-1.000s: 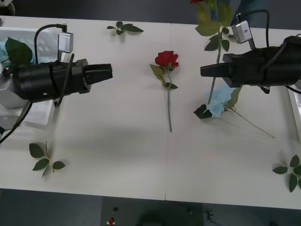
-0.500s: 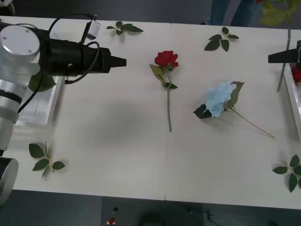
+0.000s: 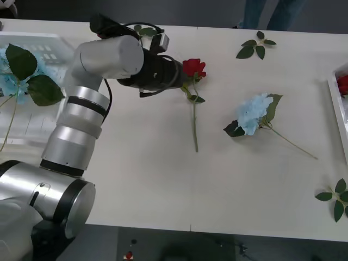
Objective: Put the red flowers into the right box and the blue flowers into the left box
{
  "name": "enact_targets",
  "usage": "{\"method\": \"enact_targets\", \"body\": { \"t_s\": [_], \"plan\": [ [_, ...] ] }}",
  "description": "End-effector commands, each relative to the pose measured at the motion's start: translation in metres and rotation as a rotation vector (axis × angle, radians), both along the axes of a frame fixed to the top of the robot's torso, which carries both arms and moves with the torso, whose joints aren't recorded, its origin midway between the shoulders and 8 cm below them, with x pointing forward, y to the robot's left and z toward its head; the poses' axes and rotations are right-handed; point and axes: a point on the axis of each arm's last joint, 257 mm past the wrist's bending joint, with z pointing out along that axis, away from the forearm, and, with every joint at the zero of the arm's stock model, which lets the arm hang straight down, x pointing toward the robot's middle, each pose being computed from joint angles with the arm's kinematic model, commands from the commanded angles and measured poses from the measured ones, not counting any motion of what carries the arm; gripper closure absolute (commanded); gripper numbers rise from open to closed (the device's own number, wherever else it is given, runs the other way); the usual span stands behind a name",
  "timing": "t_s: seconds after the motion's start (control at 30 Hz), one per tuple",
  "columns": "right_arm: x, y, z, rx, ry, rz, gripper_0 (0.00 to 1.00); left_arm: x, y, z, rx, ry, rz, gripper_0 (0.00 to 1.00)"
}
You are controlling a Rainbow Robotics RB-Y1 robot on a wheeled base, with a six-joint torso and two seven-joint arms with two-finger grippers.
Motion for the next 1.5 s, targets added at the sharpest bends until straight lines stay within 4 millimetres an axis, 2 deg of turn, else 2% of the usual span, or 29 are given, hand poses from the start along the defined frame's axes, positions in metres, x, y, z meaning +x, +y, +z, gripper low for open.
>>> {"method": "enact_targets", "body": {
  "t_s": [0.03,0.23,0.33,0.47,0.5,0.53,0.57,0.6,0.87,1.07,1.23,1.43,1.5],
  "plan": [
    [-0.007,-0.063,0.017,-0.092,-0.015,-0.128,1.00,0.003,-0.037,0.021,0.042,-0.058,0.043,0.39],
    [-0.023,-0.109,0.002,-0.219,0.031,-0.194,1.00,0.002,-0.053,0.012,0.114,-0.110,0.090,0.39],
    [-0.030,-0.120,-0.007,-0.260,0.057,-0.201,1.00,0.000,-0.057,0.005,0.155,-0.137,0.076,0.39],
    [-0.030,-0.121,-0.016,-0.263,0.064,-0.208,0.99,-0.003,-0.063,-0.020,0.179,-0.136,0.055,0.39],
    [-0.030,-0.122,-0.016,-0.261,0.059,-0.215,0.68,-0.004,-0.064,-0.027,0.187,-0.139,0.048,0.39],
    [-0.028,-0.121,-0.016,-0.259,0.054,-0.216,0.42,-0.004,-0.065,-0.030,0.193,-0.139,0.045,0.39],
    [-0.027,-0.121,-0.016,-0.251,0.050,-0.221,0.03,-0.005,-0.065,-0.037,0.204,-0.136,0.040,0.39],
    [-0.026,-0.120,-0.017,-0.245,0.047,-0.225,0.00,-0.006,-0.065,-0.042,0.213,-0.133,0.036,0.39],
    [-0.018,-0.105,-0.020,-0.191,0.031,-0.218,0.00,-0.020,-0.076,-0.066,0.291,-0.145,-0.024,0.39],
    [-0.009,-0.086,-0.027,-0.139,0.023,-0.200,0.00,-0.021,-0.076,-0.080,0.313,-0.152,-0.035,0.39],
    [0.005,-0.058,-0.028,-0.032,-0.010,-0.190,0.00,-0.019,-0.069,-0.091,0.332,-0.145,-0.030,0.39],
    [0.026,-0.002,-0.016,0.197,-0.072,-0.153,0.00,-0.017,-0.059,-0.100,0.364,-0.138,-0.019,0.39],
    [0.033,0.018,-0.010,0.234,-0.106,-0.088,0.00,-0.017,-0.058,-0.101,0.368,-0.138,-0.018,0.39]
  ]
}}
